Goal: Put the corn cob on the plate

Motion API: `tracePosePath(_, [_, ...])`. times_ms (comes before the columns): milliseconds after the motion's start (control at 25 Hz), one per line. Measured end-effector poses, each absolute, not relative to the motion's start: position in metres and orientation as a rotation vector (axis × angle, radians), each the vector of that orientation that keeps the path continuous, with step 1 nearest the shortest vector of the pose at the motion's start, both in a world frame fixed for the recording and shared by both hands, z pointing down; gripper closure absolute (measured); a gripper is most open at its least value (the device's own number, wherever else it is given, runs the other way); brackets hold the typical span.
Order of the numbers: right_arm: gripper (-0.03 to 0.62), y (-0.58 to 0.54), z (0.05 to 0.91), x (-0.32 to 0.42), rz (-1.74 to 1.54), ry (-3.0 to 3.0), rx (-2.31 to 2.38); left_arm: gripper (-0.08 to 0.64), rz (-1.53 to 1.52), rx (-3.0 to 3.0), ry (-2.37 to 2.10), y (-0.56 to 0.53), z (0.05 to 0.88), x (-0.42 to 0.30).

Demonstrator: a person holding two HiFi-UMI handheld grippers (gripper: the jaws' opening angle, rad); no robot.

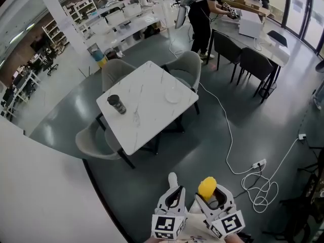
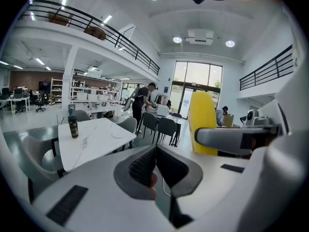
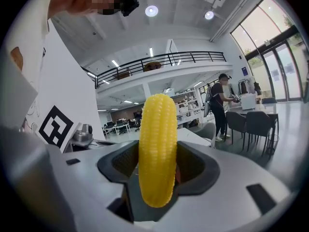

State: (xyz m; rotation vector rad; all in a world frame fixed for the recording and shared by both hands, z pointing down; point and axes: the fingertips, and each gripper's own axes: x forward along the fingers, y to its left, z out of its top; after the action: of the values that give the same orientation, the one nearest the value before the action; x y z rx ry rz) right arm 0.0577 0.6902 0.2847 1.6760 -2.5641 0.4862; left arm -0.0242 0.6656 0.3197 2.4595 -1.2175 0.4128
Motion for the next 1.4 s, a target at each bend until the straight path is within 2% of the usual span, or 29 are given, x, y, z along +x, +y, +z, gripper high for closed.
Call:
tracePosePath(800, [0.357, 0.482, 0.276, 0.004, 0.472, -2.419, 1.826, 0.552, 0.333, 2.447, -1.126, 0.450, 0.317, -0.085])
tracePosePath(1400, [0.357, 0.399, 0.291, -0.025, 0.518, -2.317, 1.977, 0.552, 0.353, 2.499, -0.982, 0.370, 0.331, -0.121])
